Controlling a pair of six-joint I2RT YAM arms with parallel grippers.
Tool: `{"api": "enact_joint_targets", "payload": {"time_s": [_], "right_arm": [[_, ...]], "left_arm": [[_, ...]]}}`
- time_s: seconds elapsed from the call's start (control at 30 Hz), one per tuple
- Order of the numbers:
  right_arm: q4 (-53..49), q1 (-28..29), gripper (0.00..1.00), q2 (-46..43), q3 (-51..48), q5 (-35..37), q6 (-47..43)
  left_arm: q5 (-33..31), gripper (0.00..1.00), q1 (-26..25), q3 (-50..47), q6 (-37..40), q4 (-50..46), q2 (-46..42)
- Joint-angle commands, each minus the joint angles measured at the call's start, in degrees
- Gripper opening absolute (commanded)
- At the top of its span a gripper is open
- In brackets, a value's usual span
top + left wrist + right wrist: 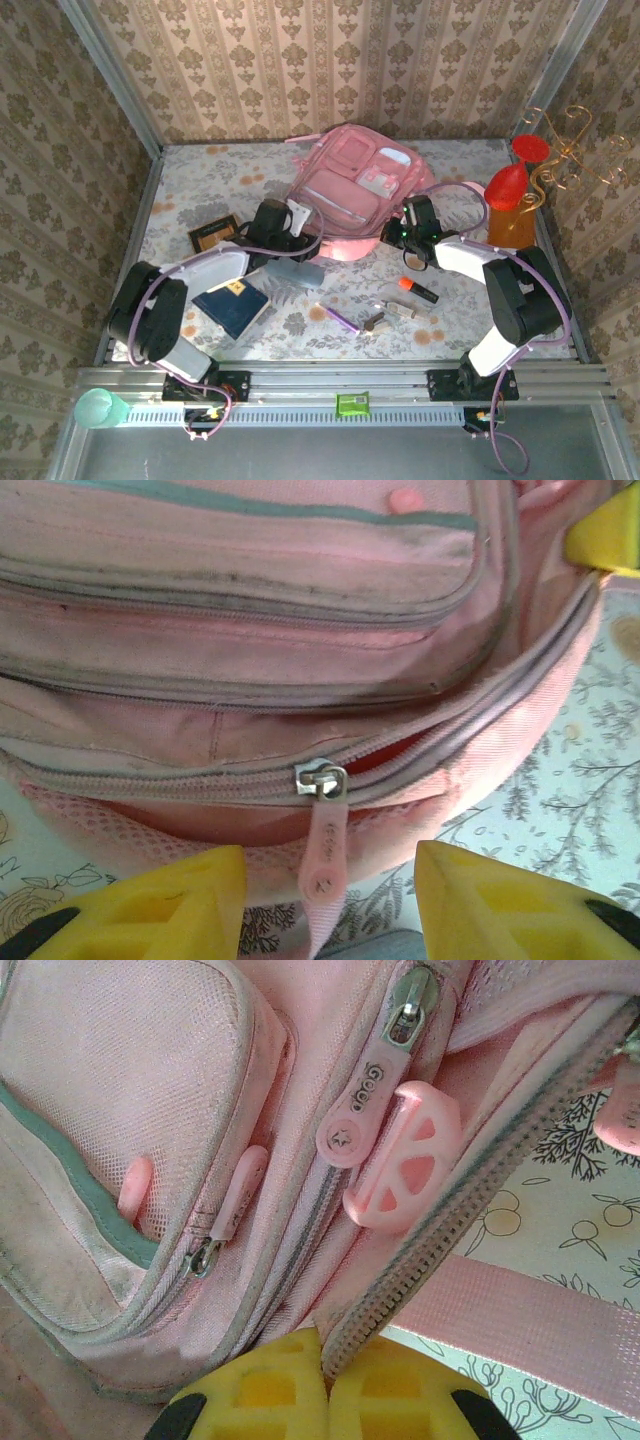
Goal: Pack the student bag
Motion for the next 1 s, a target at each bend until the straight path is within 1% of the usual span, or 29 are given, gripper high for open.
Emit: {"api": "enact_joint_targets", "payload": {"time_s": [0.0, 0.33, 0.43, 0.5, 0.57, 0.67, 0.73, 0.8, 0.97], "right_arm": [[1.94, 0.04, 0.0, 0.7, 2.46, -0.1, -0.11], [2.47, -0.18, 0.0, 2.38, 2.56, -0.3, 0.07], [2.15, -0.4, 0.0, 2.51, 2.81, -0.16, -0.53], [1.69, -0.63, 0.0, 2.52, 3.04, -0.03, -1.08], [1.03, -0.75, 0.0, 2.41, 3.27, 0.15, -1.66], [0.04, -1.21, 0.0, 1.9, 3.35, 1.17, -2.74], [-0.85, -1.54, 0.0, 1.42, 3.27, 2.03, -3.65], [-2.09, -1.93, 0.0, 0.67, 3.27, 3.36, -5.15], [-6.51, -2.91, 0.0, 0.0, 4.59, 6.51, -9.96]], "left_arm": [[-1.87, 0.48, -0.91, 2.96, 2.41, -4.11, 2.56], [-1.45, 0.43, -1.36, 7.3, 3.02, -6.71, 8.91], [-1.97, 0.35, -1.31, 7.78, 2.79, -6.97, 9.88], [-2.15, 0.26, -1.27, 8.23, 2.94, -7.21, 10.34], [-1.78, 0.15, -1.18, 8.56, 2.94, -7.49, 10.14], [-0.93, 0.01, -0.92, 7.74, 2.76, -6.82, 8.42], [-1.63, 0.0, -0.44, 6.77, 2.84, -6.73, 7.02], [-3.65, 0.0, 0.55, 5.25, 2.89, -6.58, 5.24], [-6.08, 0.0, 4.08, 2.43, 2.8, -5.95, 2.39]]}}
